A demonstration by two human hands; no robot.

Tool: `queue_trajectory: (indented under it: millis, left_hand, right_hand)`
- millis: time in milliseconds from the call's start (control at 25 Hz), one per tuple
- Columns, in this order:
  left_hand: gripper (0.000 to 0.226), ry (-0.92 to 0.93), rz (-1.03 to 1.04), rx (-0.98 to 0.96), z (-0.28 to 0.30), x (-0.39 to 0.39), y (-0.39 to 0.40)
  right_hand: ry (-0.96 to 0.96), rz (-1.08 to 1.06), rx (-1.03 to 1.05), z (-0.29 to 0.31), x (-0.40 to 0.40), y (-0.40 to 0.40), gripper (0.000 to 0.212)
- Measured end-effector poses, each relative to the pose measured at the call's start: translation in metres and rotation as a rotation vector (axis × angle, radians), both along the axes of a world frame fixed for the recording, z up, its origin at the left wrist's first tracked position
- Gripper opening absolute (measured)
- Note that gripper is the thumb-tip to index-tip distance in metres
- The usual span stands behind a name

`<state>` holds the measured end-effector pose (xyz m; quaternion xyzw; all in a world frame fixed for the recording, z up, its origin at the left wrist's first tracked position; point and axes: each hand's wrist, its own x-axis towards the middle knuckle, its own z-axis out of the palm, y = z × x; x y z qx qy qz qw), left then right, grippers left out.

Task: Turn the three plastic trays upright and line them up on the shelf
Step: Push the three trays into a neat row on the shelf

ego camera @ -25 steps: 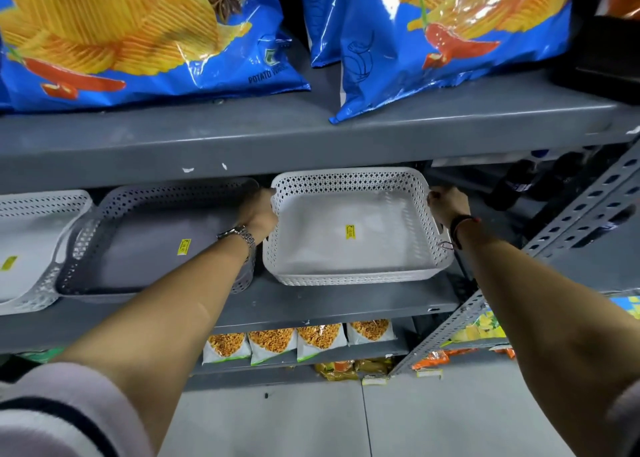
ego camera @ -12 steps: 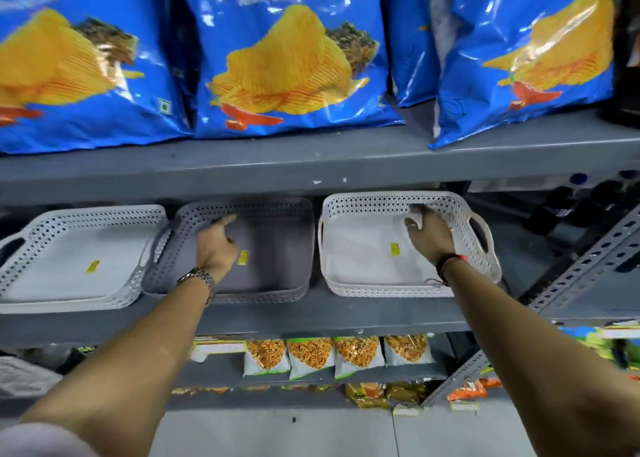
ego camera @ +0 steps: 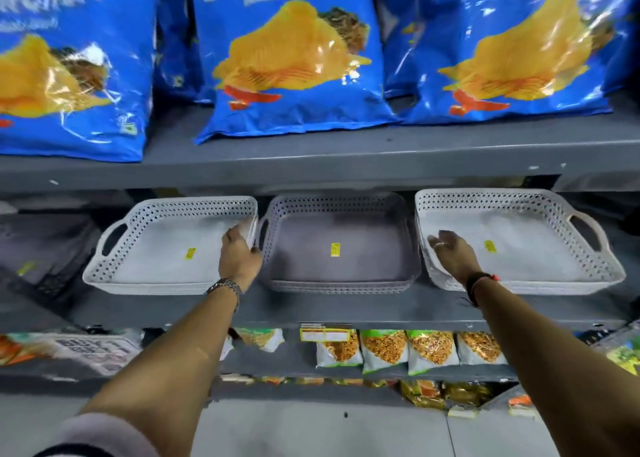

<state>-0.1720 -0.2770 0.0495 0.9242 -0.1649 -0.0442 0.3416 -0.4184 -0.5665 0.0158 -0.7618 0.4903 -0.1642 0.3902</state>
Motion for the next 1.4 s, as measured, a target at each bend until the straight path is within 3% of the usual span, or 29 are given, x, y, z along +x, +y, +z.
queue_trajectory:
  millis: [120, 280, 400, 520, 1080, 1200, 1400]
  left_hand:
    - [0.074, 0.146, -0.067, 0.063, -0.012, 0.022, 0.006]
    - [0.079, 0.194, -0.114, 0.072, -0.023, 0.037, 0.001]
    - [0.063, 0.214, -0.117, 0.069, -0.029, 0.041, -0.003]
    - [0.045, 0.178, -0.16, 0.081, -0.037, 0.041, -0.005]
    - [0.033, 0.073, -0.161, 0.105, -0.04, 0.029, -0.019]
    - [0.036, 0.034, -0.178, 0.164, -0.039, 0.03, -0.015]
    - [0.065, -0.041, -0.161, 0.197, -0.035, 0.034, -0.016]
  right_hand:
    - [0.021, -0.003, -0.01, -0.005, 0.008, 0.014, 0.044]
    - [0.014, -0.024, 0.023, -0.001, 0.021, 0.022, 0.043]
    - [0.044, -0.009, 0.021, 0.002, 0.028, 0.024, 0.053]
    - [0.021, -0.084, 0.005, 0.001, 0.029, 0.029, 0.048]
    - [-0.012, -0.108, -0.039, -0.002, 0.024, 0.034, 0.036]
    - [0.005, -0.099, -0.045, -0.001, 0.024, 0.036, 0.04]
    - [0.15, -0.055, -0.147, 0.003, 0.029, 0.034, 0.054]
